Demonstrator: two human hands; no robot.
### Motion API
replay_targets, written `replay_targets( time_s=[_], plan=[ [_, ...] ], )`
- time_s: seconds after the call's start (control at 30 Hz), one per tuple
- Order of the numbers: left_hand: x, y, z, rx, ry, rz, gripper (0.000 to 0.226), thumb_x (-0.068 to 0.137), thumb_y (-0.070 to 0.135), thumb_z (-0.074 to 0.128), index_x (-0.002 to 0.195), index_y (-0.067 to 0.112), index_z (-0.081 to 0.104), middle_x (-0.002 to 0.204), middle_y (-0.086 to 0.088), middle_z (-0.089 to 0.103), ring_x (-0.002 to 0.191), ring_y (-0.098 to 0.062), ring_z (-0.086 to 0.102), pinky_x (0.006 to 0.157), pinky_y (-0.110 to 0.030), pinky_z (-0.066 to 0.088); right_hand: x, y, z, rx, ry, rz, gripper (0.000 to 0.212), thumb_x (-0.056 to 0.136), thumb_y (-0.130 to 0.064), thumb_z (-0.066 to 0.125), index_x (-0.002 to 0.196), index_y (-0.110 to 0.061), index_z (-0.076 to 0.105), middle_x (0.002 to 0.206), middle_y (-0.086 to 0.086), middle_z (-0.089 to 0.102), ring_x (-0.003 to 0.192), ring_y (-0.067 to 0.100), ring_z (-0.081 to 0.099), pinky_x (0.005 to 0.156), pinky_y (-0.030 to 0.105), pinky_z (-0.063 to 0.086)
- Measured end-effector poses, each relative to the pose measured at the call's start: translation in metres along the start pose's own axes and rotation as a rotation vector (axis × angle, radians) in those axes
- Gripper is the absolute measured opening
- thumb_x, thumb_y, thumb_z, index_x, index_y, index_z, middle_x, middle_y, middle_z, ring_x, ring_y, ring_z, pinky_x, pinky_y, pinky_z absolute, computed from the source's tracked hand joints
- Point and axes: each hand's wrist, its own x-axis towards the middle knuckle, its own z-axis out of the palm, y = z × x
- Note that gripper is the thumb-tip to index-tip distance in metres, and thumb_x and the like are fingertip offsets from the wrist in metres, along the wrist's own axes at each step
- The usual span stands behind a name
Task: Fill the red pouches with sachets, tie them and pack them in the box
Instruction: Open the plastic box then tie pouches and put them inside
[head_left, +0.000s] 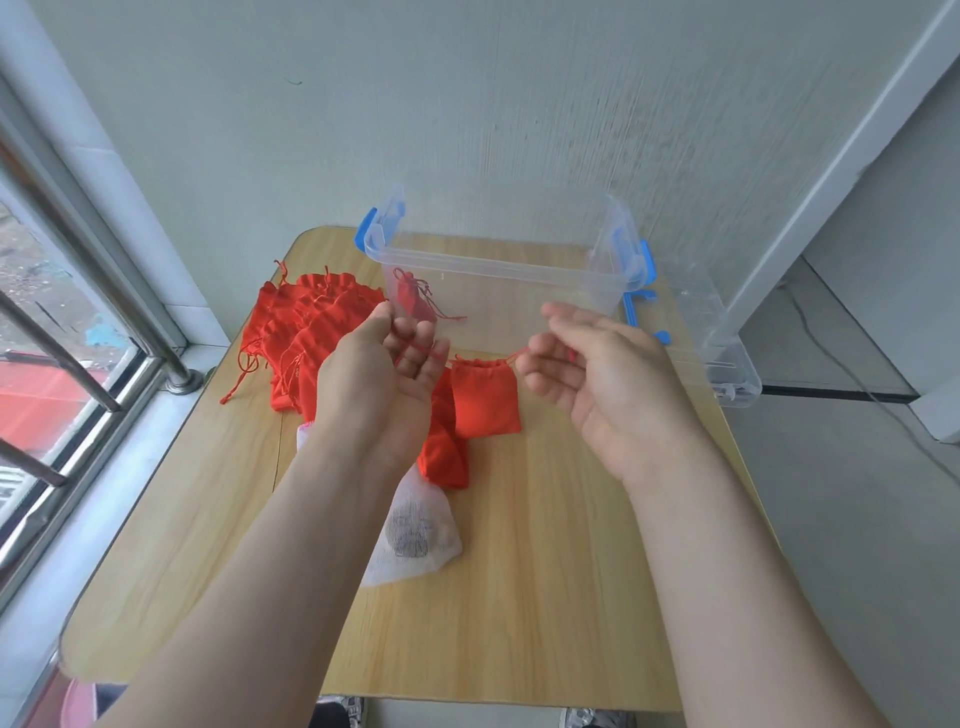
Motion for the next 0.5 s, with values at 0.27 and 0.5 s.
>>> replay_targets(
  time_s=[0.27, 0.5],
  plan=[
    [0.008, 0.0, 0.014, -0.051, -0.017, -0.077, 0.012, 0.1, 0.013, 0.054, 0.098, 0.018, 0.064, 0.068, 0.005, 0.052, 0.05, -0.01, 0.043, 0.063, -0.027, 0.043, 0.008, -0.004, -0.002, 0.244, 0.102, 0.081, 0.009, 0.105, -0.014, 0.065, 0.1, -0.007, 0.07, 0.059, -0.004, 0.063, 0.047, 0.008, 0.063, 0.039, 0.018, 0.043],
    [0.012, 0.0, 0.019, -0.058, -0.014, -0.057, 0.016, 0.102, 0.015, 0.054, 0.094, 0.019, 0.067, 0.066, 0.006, 0.046, 0.052, -0.009, 0.039, 0.058, -0.025, 0.041, 0.01, -0.004, -0.005, 0.513, 0.112, 0.117, 0.018, 0.106, 0.005, 0.053, 0.119, 0.013, 0.063, 0.101, 0.022, 0.08, 0.091, 0.031, 0.082, 0.076, 0.034, 0.068]
  ],
)
